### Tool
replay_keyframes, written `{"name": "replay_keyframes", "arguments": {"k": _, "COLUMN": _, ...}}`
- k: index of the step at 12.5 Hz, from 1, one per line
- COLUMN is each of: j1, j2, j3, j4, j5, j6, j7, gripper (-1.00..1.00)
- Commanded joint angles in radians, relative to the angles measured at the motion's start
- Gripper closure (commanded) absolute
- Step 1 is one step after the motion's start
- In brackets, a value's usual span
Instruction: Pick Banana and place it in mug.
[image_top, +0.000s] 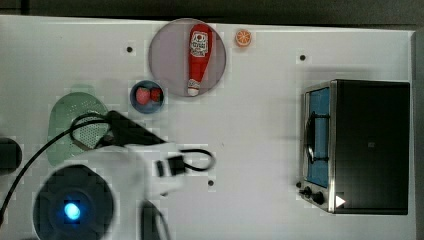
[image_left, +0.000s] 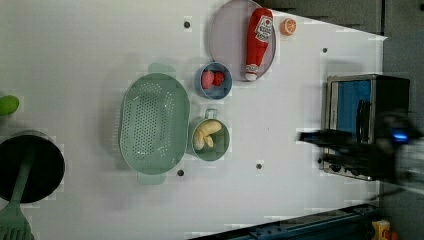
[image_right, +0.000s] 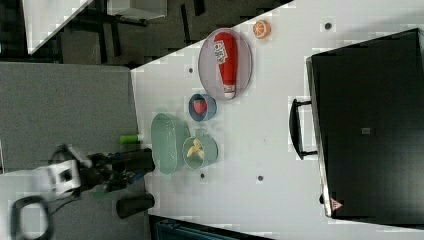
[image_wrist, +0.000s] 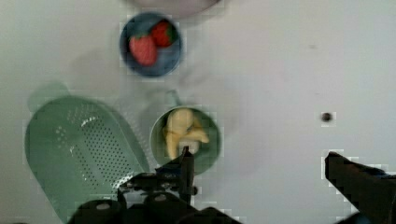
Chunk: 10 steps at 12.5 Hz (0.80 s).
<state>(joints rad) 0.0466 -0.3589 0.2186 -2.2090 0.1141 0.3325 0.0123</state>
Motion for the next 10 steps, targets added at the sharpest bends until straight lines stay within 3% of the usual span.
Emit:
{"name": "replay_keyframes", "arguments": {"k": 1, "j1": -0.037, "j2": -0.027, "j3": -0.157, "j4": 0.111, "j5": 0.001, "j6": -0.140, "j7": 0.017, "gripper": -1.00}}
{"name": "replay_keyframes", "arguments": {"k": 5, "j1": -0.038, "j2": -0.024, "j3": -0.264, "j4": 0.190, "j5": -0.177, "j6": -0.183, "j7": -0.066, "gripper": -1.00}}
{"name": "replay_keyframes", "arguments": {"k": 10, "j1": -0.037, "j2": -0.018, "j3": -0.264, "j4": 0.193, "j5": -0.153, "j6": -0.251, "j7": 0.025, "gripper": -1.00}}
